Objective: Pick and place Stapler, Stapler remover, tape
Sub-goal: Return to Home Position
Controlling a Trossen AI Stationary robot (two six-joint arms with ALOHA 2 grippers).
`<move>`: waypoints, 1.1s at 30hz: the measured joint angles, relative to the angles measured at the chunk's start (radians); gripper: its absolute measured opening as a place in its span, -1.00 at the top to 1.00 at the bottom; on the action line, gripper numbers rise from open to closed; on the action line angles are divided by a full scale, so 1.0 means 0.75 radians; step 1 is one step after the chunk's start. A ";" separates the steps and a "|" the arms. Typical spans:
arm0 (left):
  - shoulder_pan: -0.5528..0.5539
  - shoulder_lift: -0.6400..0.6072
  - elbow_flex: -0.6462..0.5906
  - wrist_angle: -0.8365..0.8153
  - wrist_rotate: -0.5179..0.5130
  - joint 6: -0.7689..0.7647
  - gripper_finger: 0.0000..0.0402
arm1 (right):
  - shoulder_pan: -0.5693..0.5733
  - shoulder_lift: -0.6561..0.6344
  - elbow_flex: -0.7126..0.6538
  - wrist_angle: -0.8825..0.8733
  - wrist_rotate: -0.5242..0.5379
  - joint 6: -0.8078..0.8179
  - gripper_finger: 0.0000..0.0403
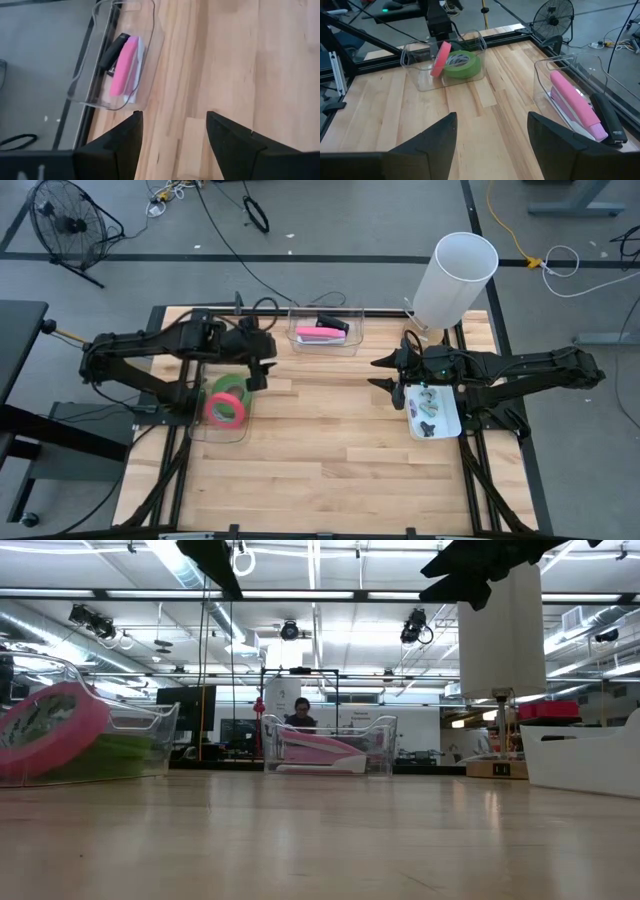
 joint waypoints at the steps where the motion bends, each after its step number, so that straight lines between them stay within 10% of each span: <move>1: 0.010 0.000 0.000 0.002 0.009 -0.005 -0.10 | 0.001 0.000 0.000 0.000 0.000 -0.002 -0.19; 33: 0.044 0.000 0.000 0.074 -0.013 -0.005 -0.10 | 0.000 -0.001 0.000 0.000 -0.001 -0.151 -0.19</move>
